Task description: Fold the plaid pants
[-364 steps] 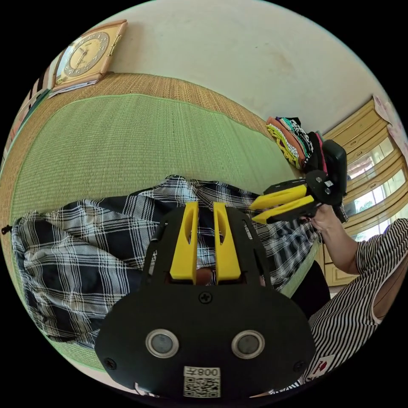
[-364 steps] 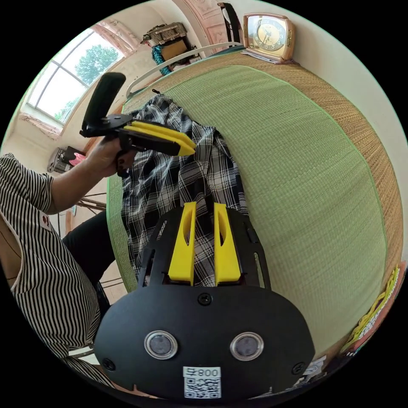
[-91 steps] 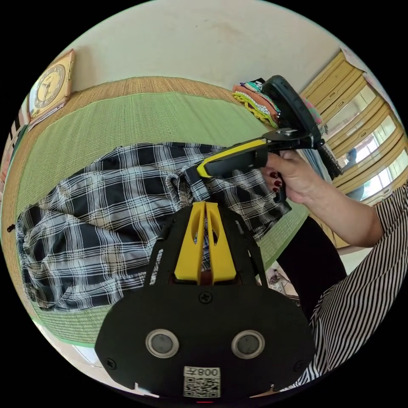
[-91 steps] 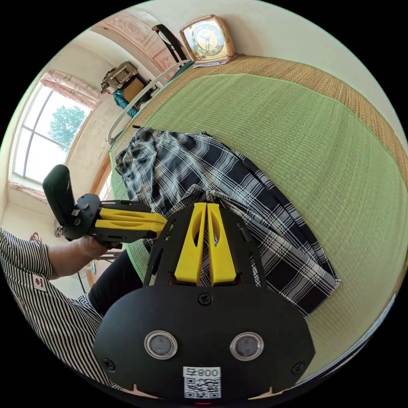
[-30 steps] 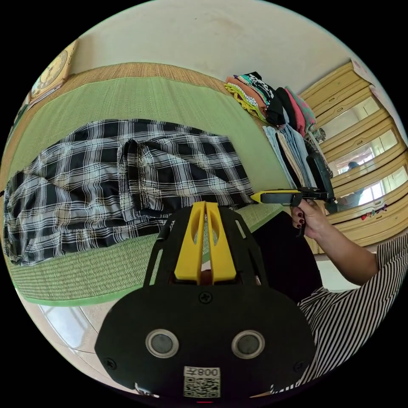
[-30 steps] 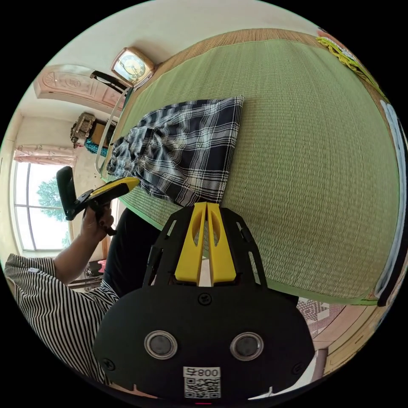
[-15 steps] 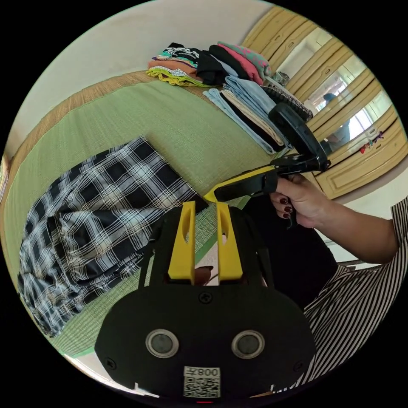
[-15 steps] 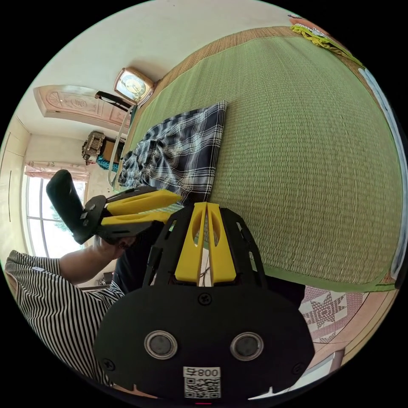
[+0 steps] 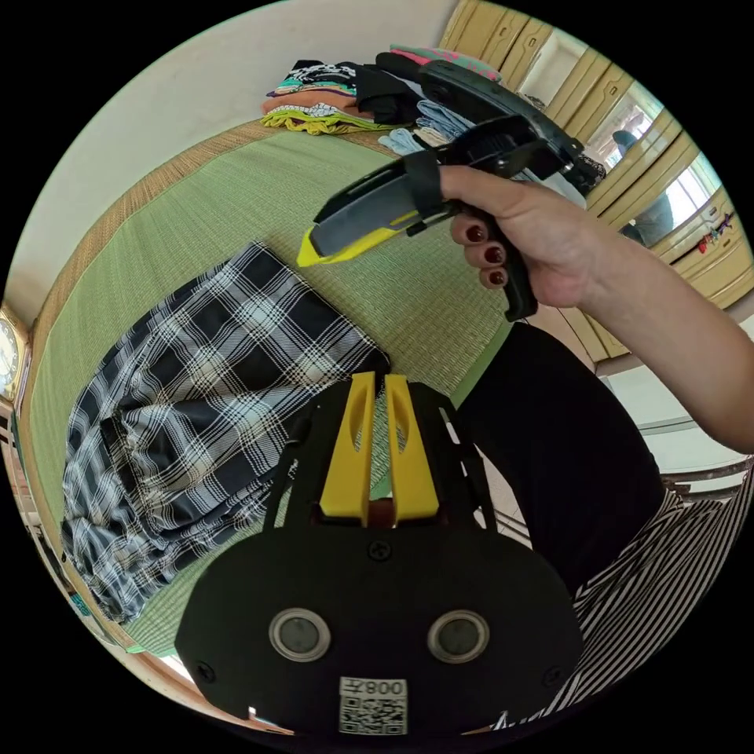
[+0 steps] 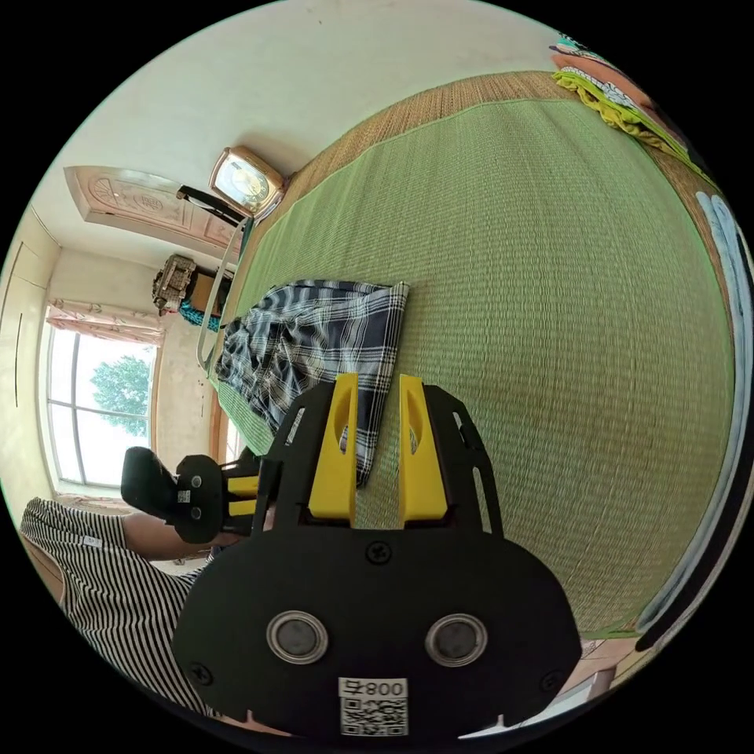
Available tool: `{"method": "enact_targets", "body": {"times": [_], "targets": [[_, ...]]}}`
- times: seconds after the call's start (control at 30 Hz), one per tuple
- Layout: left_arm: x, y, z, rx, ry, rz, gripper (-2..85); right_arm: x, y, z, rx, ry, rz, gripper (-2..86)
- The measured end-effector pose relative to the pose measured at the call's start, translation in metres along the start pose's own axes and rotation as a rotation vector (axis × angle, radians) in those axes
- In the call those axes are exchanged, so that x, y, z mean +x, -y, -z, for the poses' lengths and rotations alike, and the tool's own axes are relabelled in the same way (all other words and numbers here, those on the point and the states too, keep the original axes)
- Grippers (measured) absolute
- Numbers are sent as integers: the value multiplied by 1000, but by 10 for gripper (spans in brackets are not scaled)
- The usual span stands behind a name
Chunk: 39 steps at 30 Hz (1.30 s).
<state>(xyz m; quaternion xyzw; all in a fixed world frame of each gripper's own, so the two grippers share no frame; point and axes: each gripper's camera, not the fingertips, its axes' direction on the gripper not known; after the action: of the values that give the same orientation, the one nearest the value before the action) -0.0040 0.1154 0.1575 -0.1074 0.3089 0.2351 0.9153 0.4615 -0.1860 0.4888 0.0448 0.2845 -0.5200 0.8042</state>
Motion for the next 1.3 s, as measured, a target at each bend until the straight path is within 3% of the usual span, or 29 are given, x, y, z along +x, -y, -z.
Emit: {"method": "enact_targets", "body": {"times": [0.47,0.83,1.3], "targets": [[-18,-45,42,62,-128,41,16,-23,58,-38,-63,-141,-18,30],[-58,-126,145,291,-227,126,15,-49,70,-21,66,109,-58,4],[-176,-341,327,704,-196,402,12,-216,139,-80,134,426,160,4]]}}
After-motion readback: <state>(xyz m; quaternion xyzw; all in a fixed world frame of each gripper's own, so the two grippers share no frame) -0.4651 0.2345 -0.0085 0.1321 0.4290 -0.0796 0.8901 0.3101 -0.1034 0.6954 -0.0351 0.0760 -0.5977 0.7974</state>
